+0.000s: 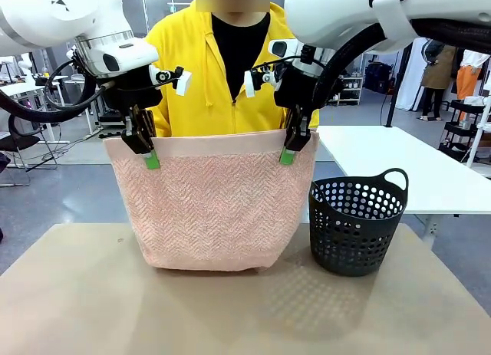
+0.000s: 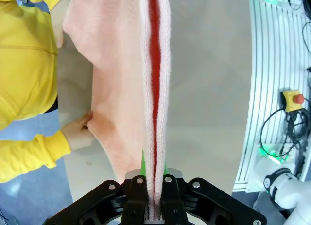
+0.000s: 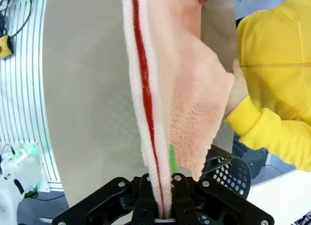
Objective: Fold the towel.
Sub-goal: Release the end of the 100 cm Hotel Towel you were holding.
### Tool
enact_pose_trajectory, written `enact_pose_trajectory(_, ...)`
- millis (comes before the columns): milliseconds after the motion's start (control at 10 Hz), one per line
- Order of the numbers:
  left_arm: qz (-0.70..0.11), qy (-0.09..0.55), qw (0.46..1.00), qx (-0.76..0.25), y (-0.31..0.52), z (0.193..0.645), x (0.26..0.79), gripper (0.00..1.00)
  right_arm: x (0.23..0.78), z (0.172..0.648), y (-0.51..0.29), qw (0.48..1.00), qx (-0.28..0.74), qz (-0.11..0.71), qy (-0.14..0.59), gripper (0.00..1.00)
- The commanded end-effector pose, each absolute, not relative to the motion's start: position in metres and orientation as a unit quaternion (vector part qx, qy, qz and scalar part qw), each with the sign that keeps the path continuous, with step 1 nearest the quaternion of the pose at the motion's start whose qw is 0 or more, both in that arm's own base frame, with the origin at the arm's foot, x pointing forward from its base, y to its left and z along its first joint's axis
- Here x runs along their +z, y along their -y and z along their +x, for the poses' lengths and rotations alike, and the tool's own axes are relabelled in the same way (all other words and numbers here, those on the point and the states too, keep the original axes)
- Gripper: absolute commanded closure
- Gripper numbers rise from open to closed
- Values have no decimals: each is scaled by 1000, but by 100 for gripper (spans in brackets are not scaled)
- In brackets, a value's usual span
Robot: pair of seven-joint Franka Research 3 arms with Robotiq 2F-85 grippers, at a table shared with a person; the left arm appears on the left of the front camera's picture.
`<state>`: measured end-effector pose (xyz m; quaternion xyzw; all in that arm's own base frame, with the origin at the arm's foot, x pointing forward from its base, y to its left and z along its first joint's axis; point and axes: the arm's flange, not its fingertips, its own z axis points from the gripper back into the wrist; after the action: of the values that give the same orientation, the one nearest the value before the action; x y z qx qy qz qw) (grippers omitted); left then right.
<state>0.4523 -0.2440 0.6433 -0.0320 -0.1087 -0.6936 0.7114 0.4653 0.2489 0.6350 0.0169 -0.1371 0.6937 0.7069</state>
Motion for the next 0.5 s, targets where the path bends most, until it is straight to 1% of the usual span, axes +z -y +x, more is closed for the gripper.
enact_pose_trajectory(0,-32,111,712,-693,243,453,645,100,635,466,-247,707,694,17,136,100)
enact_pose_trajectory(400,-32,111,712,-693,243,453,645,100,635,466,-247,707,694,17,136,100)
